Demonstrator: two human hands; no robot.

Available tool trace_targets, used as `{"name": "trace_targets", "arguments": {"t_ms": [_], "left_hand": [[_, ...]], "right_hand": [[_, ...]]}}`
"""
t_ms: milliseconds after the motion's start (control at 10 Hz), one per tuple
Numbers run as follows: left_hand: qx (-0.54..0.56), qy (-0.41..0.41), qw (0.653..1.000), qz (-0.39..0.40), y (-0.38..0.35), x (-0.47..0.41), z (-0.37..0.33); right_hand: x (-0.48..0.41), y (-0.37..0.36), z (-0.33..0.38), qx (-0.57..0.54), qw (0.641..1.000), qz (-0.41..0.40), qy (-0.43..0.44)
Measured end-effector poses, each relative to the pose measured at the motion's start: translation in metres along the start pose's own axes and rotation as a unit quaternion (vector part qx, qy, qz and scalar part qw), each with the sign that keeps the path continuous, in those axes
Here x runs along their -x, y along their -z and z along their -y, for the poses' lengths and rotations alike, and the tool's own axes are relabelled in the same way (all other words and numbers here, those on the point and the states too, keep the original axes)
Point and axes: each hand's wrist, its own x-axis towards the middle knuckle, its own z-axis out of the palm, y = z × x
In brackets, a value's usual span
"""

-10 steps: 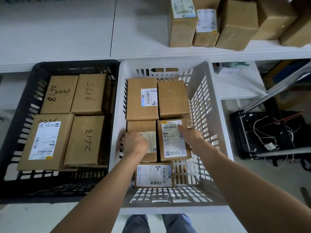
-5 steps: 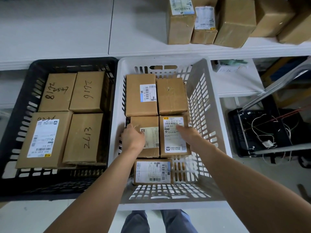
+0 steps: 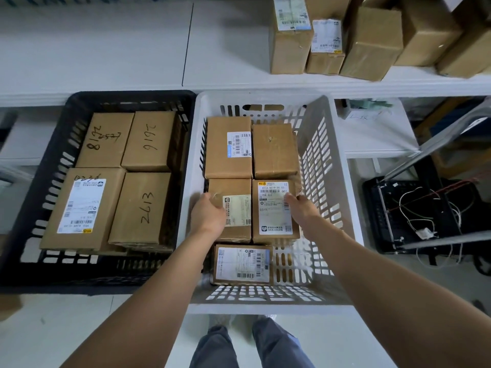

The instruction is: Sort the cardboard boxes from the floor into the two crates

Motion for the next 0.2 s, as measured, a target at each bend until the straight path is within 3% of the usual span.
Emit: {"name": "trace_targets", "arguments": {"t_ms": [200], "left_hand": [[0.058,-0.045,0.996,-0.046,0.016,0.012,-0.008]], "right_hand": [[0.015,0.005,0.017,-0.020,0.988,-0.110,0.111]]}}
